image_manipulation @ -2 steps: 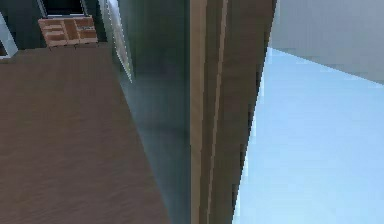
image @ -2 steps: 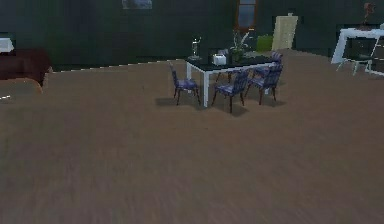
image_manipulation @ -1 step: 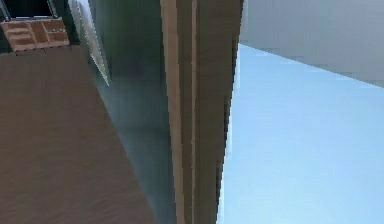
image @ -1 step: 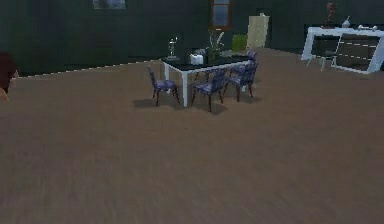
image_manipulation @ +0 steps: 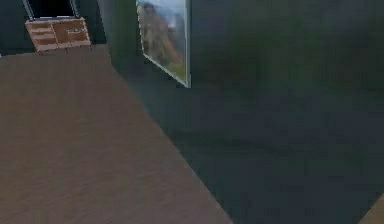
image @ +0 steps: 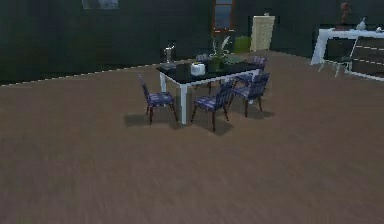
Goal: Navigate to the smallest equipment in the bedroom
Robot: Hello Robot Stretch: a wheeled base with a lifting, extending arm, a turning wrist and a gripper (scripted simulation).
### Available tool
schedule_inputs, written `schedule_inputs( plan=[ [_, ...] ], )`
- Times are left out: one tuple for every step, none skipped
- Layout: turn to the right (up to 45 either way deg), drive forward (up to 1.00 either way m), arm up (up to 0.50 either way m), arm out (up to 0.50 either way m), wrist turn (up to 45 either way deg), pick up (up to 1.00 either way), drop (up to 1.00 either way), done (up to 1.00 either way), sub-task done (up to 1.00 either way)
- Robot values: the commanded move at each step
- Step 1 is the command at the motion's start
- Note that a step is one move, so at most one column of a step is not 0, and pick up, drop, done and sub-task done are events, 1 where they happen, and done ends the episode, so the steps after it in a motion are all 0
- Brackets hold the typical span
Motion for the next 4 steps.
schedule_inputs(
  plan=[
    [45.0, 0.0, 0.0, 0.0, 0.0, 0.0, 0.0, 0.0, 0.0],
    [15.0, 0.0, 0.0, 0.0, 0.0, 0.0, 0.0, 0.0, 0.0],
    [0.0, 1.0, 0.0, 0.0, 0.0, 0.0, 0.0, 0.0, 0.0],
    [0.0, 1.0, 0.0, 0.0, 0.0, 0.0, 0.0, 0.0, 0.0]
  ],
)
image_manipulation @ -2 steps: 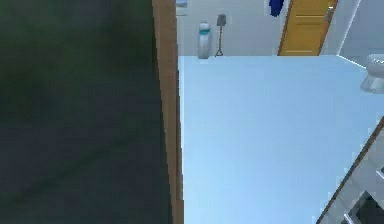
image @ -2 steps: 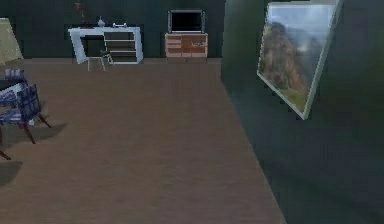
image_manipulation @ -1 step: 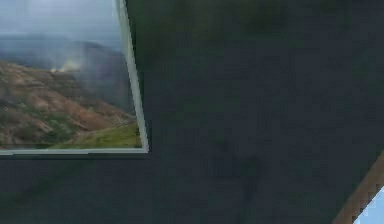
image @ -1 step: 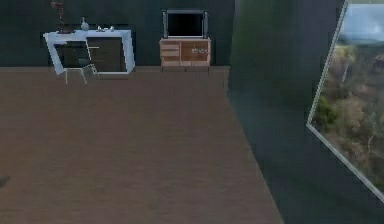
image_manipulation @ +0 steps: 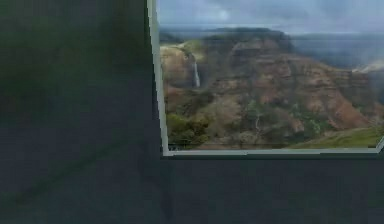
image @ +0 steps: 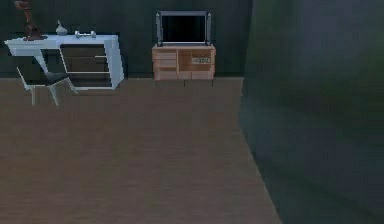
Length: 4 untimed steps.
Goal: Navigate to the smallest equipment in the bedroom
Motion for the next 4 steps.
schedule_inputs(
  plan=[
    [0.0, 1.0, 0.0, 0.0, 0.0, 0.0, 0.0, 0.0, 0.0],
    [3.0, 0.0, 0.0, 0.0, 0.0, 0.0, 0.0, 0.0, 0.0],
    [0.0, 1.0, 0.0, 0.0, 0.0, 0.0, 0.0, 0.0, 0.0],
    [6.0, 0.0, 0.0, 0.0, 0.0, 0.0, 0.0, 0.0, 0.0]
  ],
)
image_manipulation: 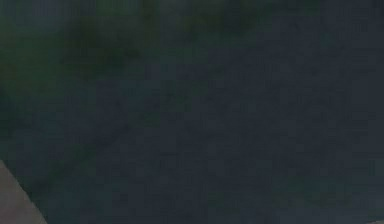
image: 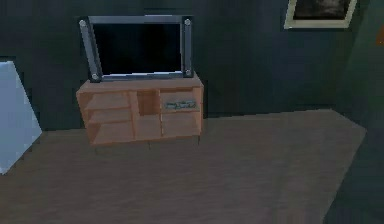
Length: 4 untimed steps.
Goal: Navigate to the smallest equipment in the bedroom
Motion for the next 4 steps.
schedule_inputs(
  plan=[
    [0.0, 0.35, 0.0, 0.0, 0.0, 0.0, 0.0, 0.0, 0.0],
    [6.0, 0.0, 0.0, 0.0, 0.0, 0.0, 0.0, 0.0, 0.0],
    [0.0, 0.95, 0.0, 0.0, 0.0, 0.0, 0.0, 0.0, 0.0],
    [-45.0, 0.0, 0.0, 0.0, 0.0, 0.0, 0.0, 0.0, 0.0]
  ],
)
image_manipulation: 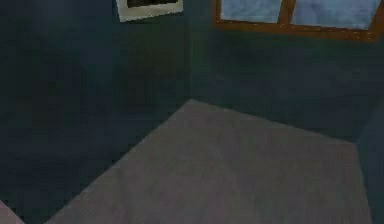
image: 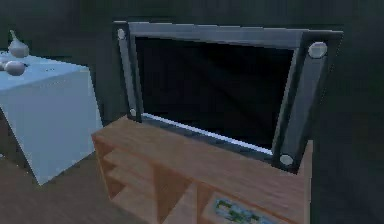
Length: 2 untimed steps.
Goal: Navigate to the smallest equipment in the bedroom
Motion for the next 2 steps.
schedule_inputs(
  plan=[
    [-45.0, 0.0, 0.0, 0.0, 0.0, 0.0, 0.0, 0.0, 0.0],
    [-45.0, 0.0, 0.0, 0.0, 0.0, 0.0, 0.0, 0.0, 0.0]
  ],
)
